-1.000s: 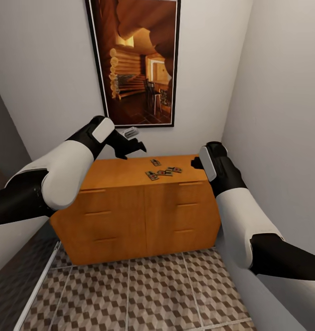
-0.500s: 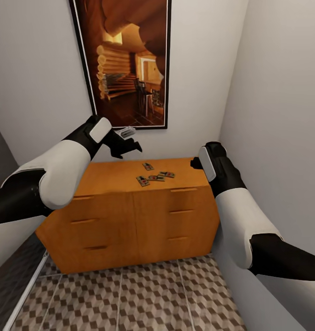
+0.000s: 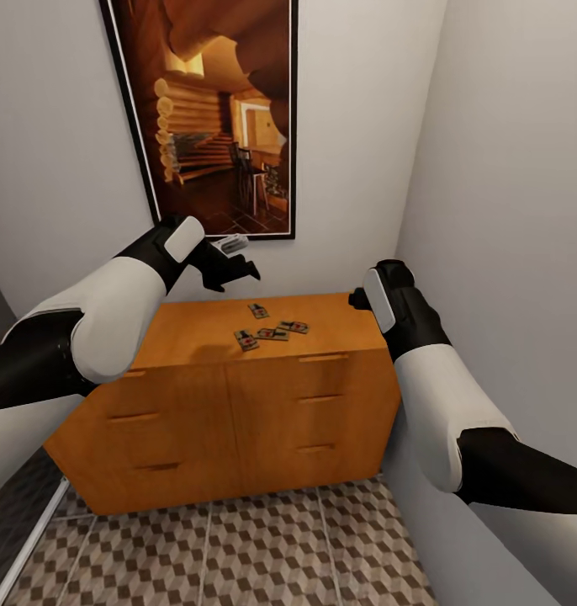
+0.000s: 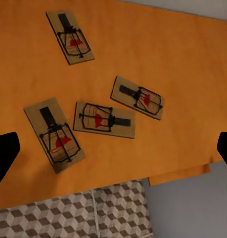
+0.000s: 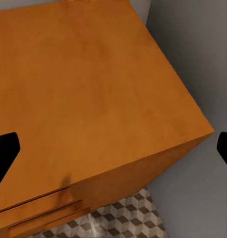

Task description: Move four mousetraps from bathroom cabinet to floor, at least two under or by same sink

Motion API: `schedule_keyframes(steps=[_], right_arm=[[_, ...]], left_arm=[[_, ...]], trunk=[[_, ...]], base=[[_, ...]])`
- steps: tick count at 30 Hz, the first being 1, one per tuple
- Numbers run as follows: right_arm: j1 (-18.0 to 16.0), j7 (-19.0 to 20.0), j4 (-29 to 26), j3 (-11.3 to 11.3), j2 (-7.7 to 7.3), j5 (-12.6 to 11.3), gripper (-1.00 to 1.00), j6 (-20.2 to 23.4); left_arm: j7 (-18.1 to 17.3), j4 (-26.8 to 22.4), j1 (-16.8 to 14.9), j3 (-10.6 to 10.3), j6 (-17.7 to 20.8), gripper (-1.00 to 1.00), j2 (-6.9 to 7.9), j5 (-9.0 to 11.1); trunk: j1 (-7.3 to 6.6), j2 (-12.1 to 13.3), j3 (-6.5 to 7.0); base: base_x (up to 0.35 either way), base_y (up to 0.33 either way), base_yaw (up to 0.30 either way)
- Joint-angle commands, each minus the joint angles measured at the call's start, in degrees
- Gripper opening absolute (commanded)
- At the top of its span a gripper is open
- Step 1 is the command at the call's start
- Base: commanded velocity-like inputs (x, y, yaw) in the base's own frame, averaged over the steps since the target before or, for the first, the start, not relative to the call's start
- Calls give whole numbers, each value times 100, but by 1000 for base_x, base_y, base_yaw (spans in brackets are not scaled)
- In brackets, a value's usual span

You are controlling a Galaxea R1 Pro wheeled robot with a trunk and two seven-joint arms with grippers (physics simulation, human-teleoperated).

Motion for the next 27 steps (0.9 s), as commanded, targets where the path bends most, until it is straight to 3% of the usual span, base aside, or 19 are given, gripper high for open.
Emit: schedule_keyframes(steps=[1, 11, 13, 19, 23, 27], right_arm=[[-4, -54, -5, -11, 4, -61, 100, 6], [-4, -4, -5, -11, 0, -65, 100, 7], [-4, 143, 5, -13, -8, -65, 100, 13], [-4, 714, 40, 49, -37, -52, 100, 22], [-4, 817, 46, 217, -43, -57, 100, 23], [-4, 849, 48, 292, -37, -62, 100, 18]], left_arm=[[60, -6, -3, 36, 20, 100, -4, 44], [177, -3, -3, 36, 12, 100, -10, -17], [513, -4, -3, 35, 12, 100, 2, -130], [2262, 0, -2, 50, 19, 100, -6, -339], [2751, 3, 69, 65, 33, 100, -58, -352], [2880, 3, 118, 76, 35, 100, -78, -244]], trunk=[[0, -3, -6], [0, -3, -6], [0, -3, -6], [0, -3, -6], [0, -3, -6], [0, -3, -6]], base=[[13, -13, 0], [4, -3, 0], [0, 0, 0], [0, 0, 0], [0, 0, 0], [0, 0, 0]])
